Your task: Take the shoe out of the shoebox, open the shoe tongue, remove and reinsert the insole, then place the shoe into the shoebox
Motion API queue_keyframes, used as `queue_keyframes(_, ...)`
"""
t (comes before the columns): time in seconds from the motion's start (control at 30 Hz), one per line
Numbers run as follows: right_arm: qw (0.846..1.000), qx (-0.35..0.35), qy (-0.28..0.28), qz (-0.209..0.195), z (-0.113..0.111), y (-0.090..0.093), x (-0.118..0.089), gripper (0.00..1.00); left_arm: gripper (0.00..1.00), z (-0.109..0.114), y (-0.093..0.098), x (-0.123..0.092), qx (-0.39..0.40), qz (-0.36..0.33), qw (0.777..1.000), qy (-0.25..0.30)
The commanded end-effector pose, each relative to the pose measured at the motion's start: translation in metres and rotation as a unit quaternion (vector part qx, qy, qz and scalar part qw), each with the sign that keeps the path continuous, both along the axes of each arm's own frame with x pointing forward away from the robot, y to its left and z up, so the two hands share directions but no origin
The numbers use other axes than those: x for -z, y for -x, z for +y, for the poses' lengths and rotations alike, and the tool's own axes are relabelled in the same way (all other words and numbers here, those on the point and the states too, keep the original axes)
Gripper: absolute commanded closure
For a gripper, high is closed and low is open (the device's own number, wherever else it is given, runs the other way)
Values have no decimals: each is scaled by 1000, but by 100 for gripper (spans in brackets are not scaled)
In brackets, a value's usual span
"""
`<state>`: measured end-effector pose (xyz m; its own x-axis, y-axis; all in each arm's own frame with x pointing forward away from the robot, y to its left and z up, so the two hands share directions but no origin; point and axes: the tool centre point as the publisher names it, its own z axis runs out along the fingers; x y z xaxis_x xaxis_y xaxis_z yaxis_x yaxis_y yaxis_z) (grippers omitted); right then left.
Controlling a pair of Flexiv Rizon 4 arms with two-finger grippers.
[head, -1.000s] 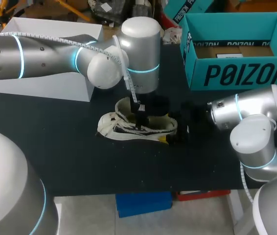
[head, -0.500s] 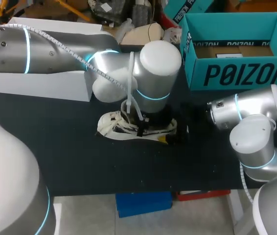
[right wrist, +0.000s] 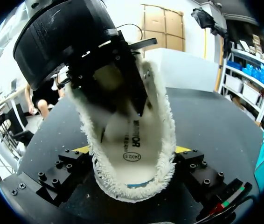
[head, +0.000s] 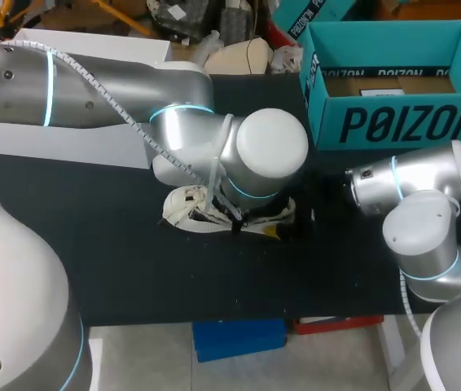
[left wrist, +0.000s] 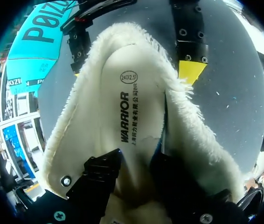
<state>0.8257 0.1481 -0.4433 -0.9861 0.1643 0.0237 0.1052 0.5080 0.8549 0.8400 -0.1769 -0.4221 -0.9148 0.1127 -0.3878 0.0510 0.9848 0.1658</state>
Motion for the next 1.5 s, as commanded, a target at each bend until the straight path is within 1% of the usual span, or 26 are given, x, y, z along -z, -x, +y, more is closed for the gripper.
queue_keyframes(0.03,1000,0,1,1,1,1,5,100,63,7,-34,63,-1,-42,999,33)
queue_keyframes(0.2,1000,0,1,1,1,1,5,100,63,-1,-38,52,0,-59,997,58)
queue_keyframes(0.3,1000,0,1,1,1,1,5,100,64,-5,-40,54,5,-56,997,60)
queue_keyframes(0.37,1000,0,1,1,1,1,5,100,67,-5,-38,58,7,-47,997,59)
queue_keyframes(0.4,1000,0,1,1,1,1,5,100,75,-6,-39,61,7,-39,997,60)
queue_keyframes(0.43,1000,0,1,1,1,1,5,100,85,-7,-39,65,8,-33,998,58)
queue_keyframes(0.47,1000,0,1,1,1,1,5,100,100,-8,-39,68,10,-25,998,56)
queue_keyframes(0.57,1000,0,1,1,1,1,5,100,100,-10,-39,72,15,-3,998,54)
queue_keyframes(0.63,1000,0,1,1,1,1,5,100,100,-10,-36,68,19,8,998,57)
queue_keyframes(0.8,1000,0,1,1,1,1,5,100,100,-4,-33,47,22,31,997,62)
queue_keyframes(0.9,1000,0,1,1,1,1,5,100,100,4,-30,31,12,66,994,82)
queue_keyframes(1.03,1000,0,1,1,1,1,5,100,100,13,-22,11,3,87,991,100)
queue_keyframes(1.37,1000,0,1,1,1,1,5,100,100,22,-5,-24,-6,125,981,149)
queue_keyframes(1.5,1000,0,1,1,1,1,5,100,100,23,-2,-34,-3,137,977,163)
